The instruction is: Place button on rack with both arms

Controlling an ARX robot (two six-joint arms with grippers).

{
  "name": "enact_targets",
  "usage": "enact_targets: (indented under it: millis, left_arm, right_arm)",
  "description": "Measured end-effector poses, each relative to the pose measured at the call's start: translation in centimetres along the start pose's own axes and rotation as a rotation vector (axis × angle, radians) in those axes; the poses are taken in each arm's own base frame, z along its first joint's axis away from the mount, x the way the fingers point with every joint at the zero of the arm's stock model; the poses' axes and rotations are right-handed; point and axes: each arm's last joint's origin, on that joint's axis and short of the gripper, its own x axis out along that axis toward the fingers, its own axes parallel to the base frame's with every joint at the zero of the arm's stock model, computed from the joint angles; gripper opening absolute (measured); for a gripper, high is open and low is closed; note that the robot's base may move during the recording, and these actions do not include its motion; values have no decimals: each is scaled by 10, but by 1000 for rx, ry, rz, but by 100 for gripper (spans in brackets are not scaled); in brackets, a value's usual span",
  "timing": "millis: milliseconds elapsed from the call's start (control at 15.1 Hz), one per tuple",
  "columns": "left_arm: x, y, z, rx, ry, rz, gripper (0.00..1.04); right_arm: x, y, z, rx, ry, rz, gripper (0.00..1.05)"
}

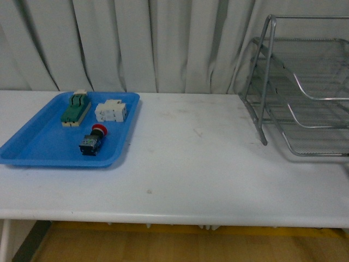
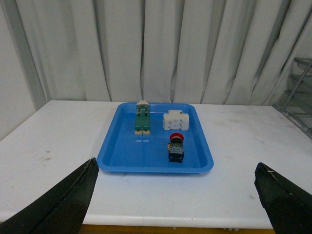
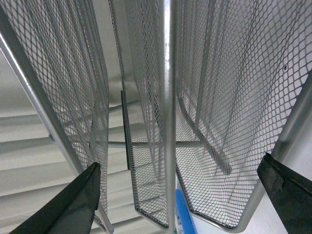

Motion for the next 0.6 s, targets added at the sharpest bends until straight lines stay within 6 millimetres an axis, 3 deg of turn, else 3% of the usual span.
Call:
enact_targets:
  millis: [531,597]
  left_arm:
    - [0,0,0,0,0,0,98]
    - [0,0,0,0,0,0,98]
  right_arm:
    - [26,9,12,-97,-2,61,97]
    - [28,10,12,-107,-1,68,91]
